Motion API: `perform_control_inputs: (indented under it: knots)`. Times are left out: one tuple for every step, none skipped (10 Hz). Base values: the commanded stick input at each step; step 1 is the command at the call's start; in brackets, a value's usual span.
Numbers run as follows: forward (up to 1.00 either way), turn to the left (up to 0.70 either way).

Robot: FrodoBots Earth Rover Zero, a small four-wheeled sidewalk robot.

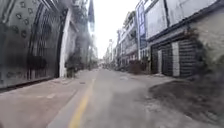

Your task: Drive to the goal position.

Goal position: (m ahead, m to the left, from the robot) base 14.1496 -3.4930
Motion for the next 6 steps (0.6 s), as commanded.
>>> perform_control_inputs:
  knots:
    - [1.00,0.06]
    - [1.00,0.06]
    - [1.00,0.06]
    - [1.00,0.06]
    - [1.00,0.06]
    - [1.00,0.06]
